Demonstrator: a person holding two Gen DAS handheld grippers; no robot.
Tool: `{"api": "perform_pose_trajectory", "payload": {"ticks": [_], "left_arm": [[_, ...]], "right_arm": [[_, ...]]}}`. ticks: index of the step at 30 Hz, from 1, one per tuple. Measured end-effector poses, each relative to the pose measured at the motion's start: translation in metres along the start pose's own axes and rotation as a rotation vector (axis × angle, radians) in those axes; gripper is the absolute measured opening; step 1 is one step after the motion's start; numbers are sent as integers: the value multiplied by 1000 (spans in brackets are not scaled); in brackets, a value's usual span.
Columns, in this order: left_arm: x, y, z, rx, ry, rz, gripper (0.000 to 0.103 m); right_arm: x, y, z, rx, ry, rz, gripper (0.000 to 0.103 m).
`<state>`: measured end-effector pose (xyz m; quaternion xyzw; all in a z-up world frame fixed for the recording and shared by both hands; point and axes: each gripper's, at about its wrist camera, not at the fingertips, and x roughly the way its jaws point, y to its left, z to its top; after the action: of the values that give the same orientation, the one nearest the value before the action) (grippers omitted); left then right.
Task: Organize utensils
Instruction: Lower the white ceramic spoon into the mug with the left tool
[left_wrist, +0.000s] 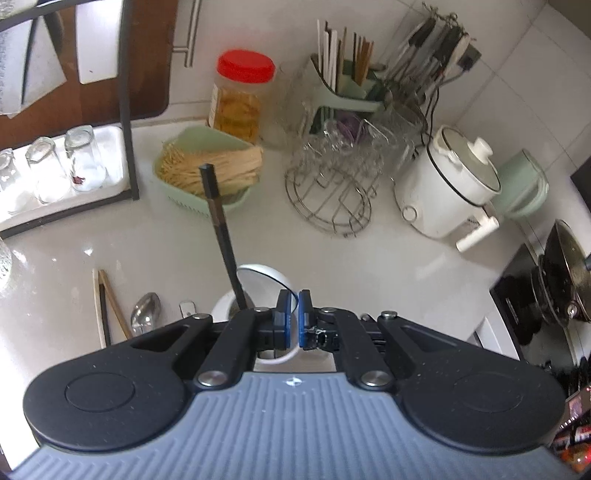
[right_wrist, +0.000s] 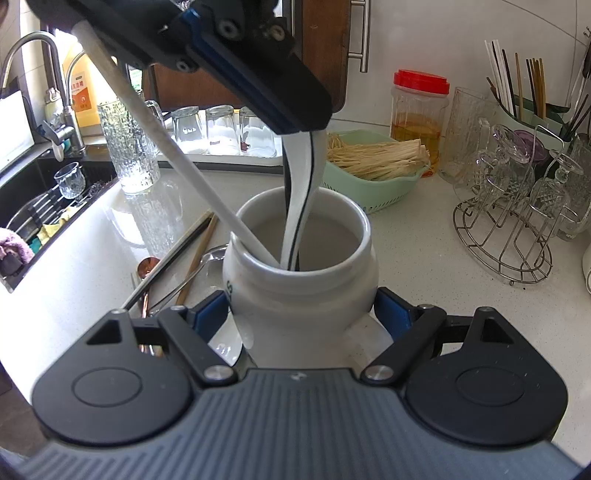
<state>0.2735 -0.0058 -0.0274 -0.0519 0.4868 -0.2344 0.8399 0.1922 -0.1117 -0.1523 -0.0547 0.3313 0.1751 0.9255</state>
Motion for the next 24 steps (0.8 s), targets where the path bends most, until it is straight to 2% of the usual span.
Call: {"api": "perform_pose_trajectory", "payload": {"ticks": [13, 24], "left_arm": [[19, -11, 8, 39, 99, 43, 3], [16, -14, 10, 34, 82, 55, 3]], "right_arm": [[0, -1, 0, 9, -3, 4, 88], [0, -1, 0, 10, -3, 6, 88]]}}
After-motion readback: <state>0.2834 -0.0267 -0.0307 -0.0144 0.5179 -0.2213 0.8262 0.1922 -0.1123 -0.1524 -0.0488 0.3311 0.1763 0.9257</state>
